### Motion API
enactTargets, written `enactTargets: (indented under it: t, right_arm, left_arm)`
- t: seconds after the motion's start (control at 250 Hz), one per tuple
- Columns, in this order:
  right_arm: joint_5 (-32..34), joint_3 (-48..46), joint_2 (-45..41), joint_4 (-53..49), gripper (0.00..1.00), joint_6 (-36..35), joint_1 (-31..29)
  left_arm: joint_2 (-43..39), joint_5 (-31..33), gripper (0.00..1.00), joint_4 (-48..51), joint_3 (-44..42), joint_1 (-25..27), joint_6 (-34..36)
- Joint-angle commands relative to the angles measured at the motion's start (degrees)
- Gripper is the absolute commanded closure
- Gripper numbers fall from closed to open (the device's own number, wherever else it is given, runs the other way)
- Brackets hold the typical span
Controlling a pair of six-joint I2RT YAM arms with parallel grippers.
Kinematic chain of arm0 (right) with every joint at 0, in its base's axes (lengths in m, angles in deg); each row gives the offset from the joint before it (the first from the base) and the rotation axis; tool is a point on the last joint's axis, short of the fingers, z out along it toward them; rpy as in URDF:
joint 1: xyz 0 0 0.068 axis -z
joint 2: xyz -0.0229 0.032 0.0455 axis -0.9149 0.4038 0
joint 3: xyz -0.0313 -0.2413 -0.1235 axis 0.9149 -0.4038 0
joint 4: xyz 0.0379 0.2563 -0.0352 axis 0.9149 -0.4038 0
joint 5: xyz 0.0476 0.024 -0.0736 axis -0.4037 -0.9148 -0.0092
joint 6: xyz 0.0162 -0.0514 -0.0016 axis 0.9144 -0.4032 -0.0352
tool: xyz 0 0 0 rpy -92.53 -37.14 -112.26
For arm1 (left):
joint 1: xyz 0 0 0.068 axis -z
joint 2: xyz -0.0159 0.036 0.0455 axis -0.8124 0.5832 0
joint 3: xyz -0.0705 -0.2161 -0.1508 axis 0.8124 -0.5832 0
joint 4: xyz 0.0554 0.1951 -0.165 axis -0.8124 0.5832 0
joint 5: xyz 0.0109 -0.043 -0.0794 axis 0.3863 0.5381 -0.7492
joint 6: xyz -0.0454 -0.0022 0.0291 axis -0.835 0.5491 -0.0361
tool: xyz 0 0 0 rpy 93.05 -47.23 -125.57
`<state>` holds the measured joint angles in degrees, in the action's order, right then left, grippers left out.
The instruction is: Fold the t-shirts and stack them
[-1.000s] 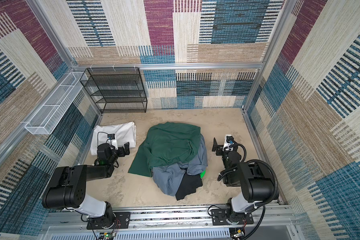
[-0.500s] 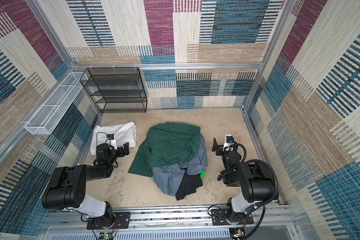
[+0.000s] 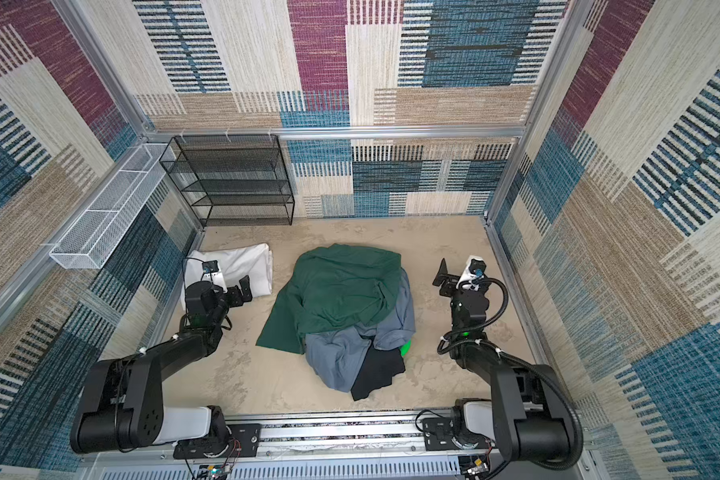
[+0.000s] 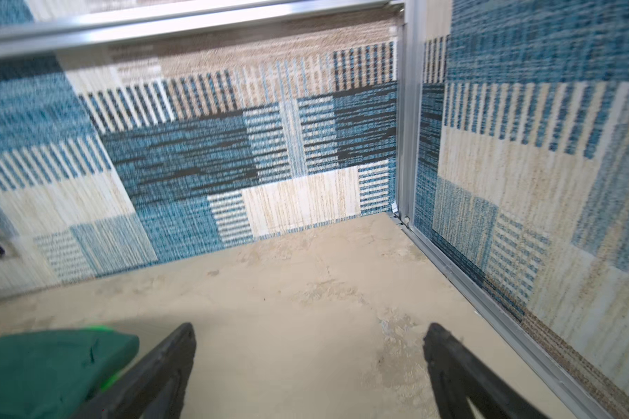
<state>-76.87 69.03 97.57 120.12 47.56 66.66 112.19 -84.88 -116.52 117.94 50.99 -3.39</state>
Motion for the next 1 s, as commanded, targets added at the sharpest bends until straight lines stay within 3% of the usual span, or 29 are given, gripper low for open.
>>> enactTargets:
  t: [0.0, 0.196, 0.324, 0.432, 0.52, 0.652, 0.836, 0.996]
  right_arm:
    - [-1.4, 4.2, -2.8, -12.2, 0.01, 9.9, 0.1]
    - [-12.1, 11.5, -4.5, -28.7, 0.02, 15.1, 0.2]
    - [-25.8, 13.8, -3.8, -35.4, 0.02, 20.4, 0.2]
    - [-39.7, 15.4, -1.5, -39.5, 0.02, 22.0, 0.1]
    - [-44.7, 15.4, -1.6, -43.3, 0.01, 21.9, 0.0]
    - [-44.7, 14.2, -5.2, -49.2, 0.01, 19.3, -0.2]
    - [-43.8, 13.2, -8.6, -57.2, 0.01, 18.1, -0.2]
    - [-41.8, 11.4, -12.4, -63.7, 0.01, 15.6, -0.2]
  left_arm:
    - [-2.6, 3.9, 0.0, 11.5, 2.1, 2.0, -1.9]
    - [-12.0, 9.7, 0.0, 27.9, 7.2, 10.5, -3.6]
    - [-18.1, 9.2, 0.0, 39.3, 10.0, 16.7, -9.2]
    - [-21.1, 5.2, 0.0, 45.6, 12.6, 21.7, -13.7]
    - [-20.7, -1.2, 0.0, 47.3, 15.0, 25.7, -15.8]
    - [-14.3, -8.6, 0.0, 48.7, 21.1, 33.3, -17.7]
    - [2.6, -10.9, 0.0, 53.5, 37.7, 47.3, -12.8]
    - [19.7, -14.6, 0.07, 60.3, 53.3, 52.2, -10.0]
